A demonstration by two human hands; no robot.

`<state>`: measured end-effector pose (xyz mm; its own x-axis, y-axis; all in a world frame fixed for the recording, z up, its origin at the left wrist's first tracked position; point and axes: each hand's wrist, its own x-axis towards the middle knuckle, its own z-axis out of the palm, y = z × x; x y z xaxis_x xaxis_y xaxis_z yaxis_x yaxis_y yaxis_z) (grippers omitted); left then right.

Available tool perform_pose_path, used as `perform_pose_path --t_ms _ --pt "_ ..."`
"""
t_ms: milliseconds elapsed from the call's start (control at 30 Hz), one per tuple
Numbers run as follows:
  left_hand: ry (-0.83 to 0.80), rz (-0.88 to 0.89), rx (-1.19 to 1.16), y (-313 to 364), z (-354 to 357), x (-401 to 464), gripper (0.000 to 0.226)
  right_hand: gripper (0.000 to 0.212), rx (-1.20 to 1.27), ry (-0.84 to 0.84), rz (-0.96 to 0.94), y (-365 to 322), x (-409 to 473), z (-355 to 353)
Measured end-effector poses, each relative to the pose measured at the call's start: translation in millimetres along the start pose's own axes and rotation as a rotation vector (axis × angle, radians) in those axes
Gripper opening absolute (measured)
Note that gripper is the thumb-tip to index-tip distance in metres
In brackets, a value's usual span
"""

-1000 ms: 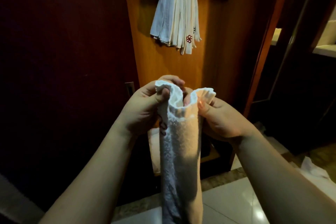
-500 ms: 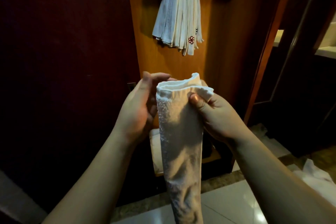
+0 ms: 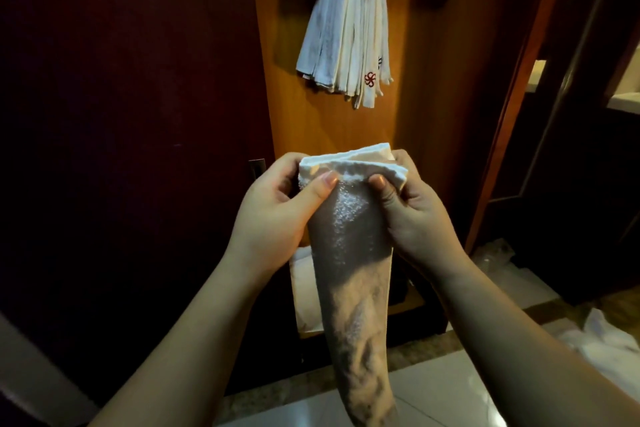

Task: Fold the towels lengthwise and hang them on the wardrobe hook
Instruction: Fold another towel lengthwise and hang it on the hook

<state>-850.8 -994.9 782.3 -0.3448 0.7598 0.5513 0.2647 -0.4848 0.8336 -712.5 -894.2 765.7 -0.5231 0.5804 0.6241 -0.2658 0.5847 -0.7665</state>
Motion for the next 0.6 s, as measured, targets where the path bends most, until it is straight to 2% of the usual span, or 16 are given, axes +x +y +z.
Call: perform_pose_path --t_ms 67,167,300,400,500,600 --pt "-0.014 -0.015 -0.046 -1.3 -2.6 1.9 0.009 0.015 -0.018 0.062 -0.075 3.2 -1.2 2.1" --pt "-0.018 -0.001 -0.084 -3.7 -4.2 4.1 0.009 0.025 -0.079 0.113 -0.178 5.8 -0.9 4.0" --pt "0.041 -0.03 -0.174 -6.7 1.1 1.7 0.016 0.041 -0.045 0.136 -0.174 4.8 2.0 5.4" --pt "-0.014 -0.17 -0.226 -15.3 1.7 0.9 0.031 0.053 0.023 0.196 -0.148 2.1 2.9 7.3" --pt "-0.141 -0.389 -0.249 -27.1 3.4 -3.0 0.05 0.039 0.054 0.285 -0.118 -1.4 6.6 7.2" --pt "-0.122 -0.442 -0.221 -33.7 6.7 -5.8 0.034 0.036 0.11 0.309 -0.036 -0.3 12.3 4.6"
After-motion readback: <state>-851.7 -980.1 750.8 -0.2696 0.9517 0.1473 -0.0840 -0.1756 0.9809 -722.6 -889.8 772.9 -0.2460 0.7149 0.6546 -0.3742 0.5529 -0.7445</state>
